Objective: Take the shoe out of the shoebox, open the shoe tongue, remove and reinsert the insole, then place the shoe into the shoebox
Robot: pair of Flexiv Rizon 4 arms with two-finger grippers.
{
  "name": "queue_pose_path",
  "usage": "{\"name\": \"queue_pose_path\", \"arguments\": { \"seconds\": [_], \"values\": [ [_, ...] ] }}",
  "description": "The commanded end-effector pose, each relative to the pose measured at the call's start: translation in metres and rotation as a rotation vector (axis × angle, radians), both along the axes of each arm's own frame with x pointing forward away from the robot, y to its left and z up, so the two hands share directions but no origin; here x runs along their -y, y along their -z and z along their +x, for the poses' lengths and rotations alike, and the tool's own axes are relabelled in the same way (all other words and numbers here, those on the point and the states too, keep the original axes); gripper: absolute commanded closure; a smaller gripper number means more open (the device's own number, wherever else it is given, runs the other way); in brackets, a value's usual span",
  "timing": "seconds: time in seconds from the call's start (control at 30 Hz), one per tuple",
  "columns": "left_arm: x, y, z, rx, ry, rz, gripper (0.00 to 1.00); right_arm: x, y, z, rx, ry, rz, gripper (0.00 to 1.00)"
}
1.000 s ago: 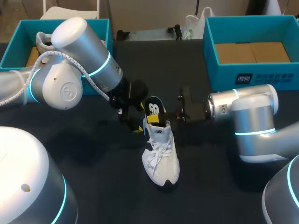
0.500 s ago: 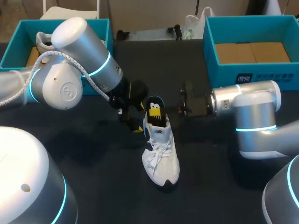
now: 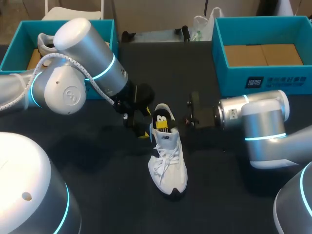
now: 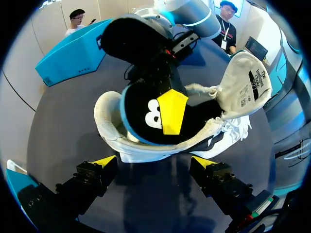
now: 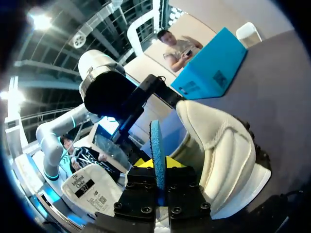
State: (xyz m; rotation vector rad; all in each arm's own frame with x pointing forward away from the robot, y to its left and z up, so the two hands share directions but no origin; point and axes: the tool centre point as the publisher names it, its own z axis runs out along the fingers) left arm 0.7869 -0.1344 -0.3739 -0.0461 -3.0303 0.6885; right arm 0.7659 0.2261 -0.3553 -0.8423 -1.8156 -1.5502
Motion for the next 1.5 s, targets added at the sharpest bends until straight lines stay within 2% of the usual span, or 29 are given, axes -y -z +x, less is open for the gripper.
{"name": "queue_pose_path", "arguments": {
  "seconds": [0.03, 0.13, 0.23, 0.27, 0.43, 0.63, 0.87, 0.9, 0.93, 0.97, 1.1, 1.3, 1.5],
  "values": [
    [0.000, 0.001, 0.000, 0.001, 0.000, 0.000, 0.00, -0.001, 0.012, -0.015, -0.010, 0.009, 0.008, 1.00],
    [0.000, 0.001, 0.000, 0.001, 0.000, 0.000, 0.00, 0.000, 0.009, -0.019, -0.002, 0.015, 0.007, 1.00],
    [0.000, 0.001, 0.000, 0.001, 0.000, 0.000, 0.00, 0.000, 0.001, -0.020, 0.036, 0.016, 0.005, 0.74],
    [0.000, 0.001, 0.000, 0.001, 0.000, 0.000, 0.00, 0.000, -0.001, -0.020, 0.044, 0.016, 0.003, 0.72],
    [0.000, 0.001, 0.000, 0.001, 0.000, 0.000, 0.00, -0.002, -0.017, -0.014, 0.109, 0.008, -0.002, 0.67],
    [0.000, 0.001, 0.000, 0.001, 0.000, 0.000, 0.00, -0.001, -0.025, -0.003, 0.144, 0.014, -0.014, 0.63],
    [0.000, 0.001, 0.000, 0.001, 0.000, 0.000, 0.00, 0.001, -0.023, 0.011, 0.150, 0.037, -0.026, 0.69],
    [0.000, 0.001, 0.000, 0.001, 0.000, 0.000, 0.00, 0.002, -0.022, 0.013, 0.146, 0.040, -0.027, 0.78],
    [0.000, 0.001, 0.000, 0.001, 0.000, 0.000, 0.00, 0.002, -0.020, 0.015, 0.142, 0.042, -0.027, 0.97],
    [0.000, 0.001, 0.000, 0.001, 0.000, 0.000, 0.00, 0.003, -0.018, 0.016, 0.134, 0.046, -0.030, 1.00],
    [0.000, 0.001, 0.000, 0.001, 0.000, 0.000, 0.00, 0.001, -0.005, 0.016, 0.091, 0.043, -0.035, 1.00],
    [0.000, 0.001, 0.000, 0.001, 0.000, 0.000, 0.00, -0.001, 0.010, -0.003, 0.049, 0.038, -0.046, 1.00],
    [0.000, 0.001, 0.000, 0.001, 0.000, 0.000, 0.00, 0.001, 0.003, -0.010, 0.067, 0.038, -0.060, 1.00]
  ]
}}
